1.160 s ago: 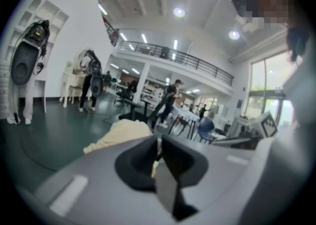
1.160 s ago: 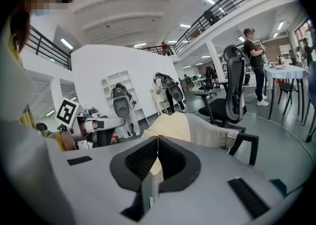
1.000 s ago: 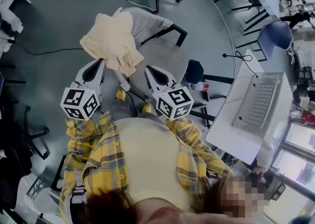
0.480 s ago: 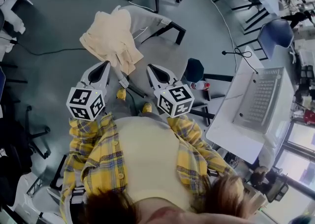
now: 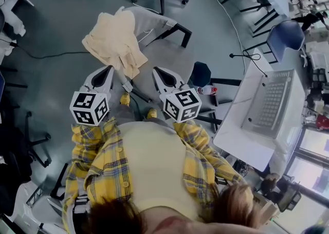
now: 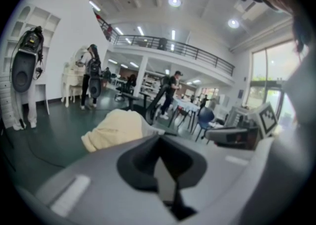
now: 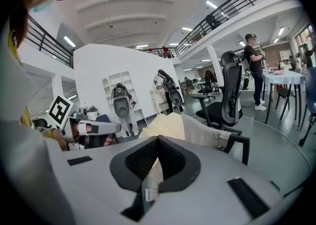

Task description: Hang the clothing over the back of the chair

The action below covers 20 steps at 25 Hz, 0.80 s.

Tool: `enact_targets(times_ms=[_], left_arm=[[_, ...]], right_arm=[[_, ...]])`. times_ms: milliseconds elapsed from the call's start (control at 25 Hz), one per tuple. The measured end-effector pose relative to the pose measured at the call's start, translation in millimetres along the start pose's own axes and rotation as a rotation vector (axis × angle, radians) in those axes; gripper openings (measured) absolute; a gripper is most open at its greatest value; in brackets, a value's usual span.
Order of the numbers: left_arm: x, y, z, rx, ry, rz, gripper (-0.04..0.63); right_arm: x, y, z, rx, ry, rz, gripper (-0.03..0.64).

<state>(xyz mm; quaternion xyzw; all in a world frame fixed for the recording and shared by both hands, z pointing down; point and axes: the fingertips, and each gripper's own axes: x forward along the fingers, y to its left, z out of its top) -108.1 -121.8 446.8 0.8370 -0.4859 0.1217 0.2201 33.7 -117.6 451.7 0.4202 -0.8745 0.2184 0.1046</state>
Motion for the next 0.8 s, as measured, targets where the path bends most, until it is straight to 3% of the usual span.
enact_targets(times_ms=[800], left_arm=[[13.9, 5.5, -20.5, -0.064, 0.081, -0.006, 0.005]], right_arm=[[8.4, -2.9, -0.8, -0.013, 0.015, -0.008, 0.014]])
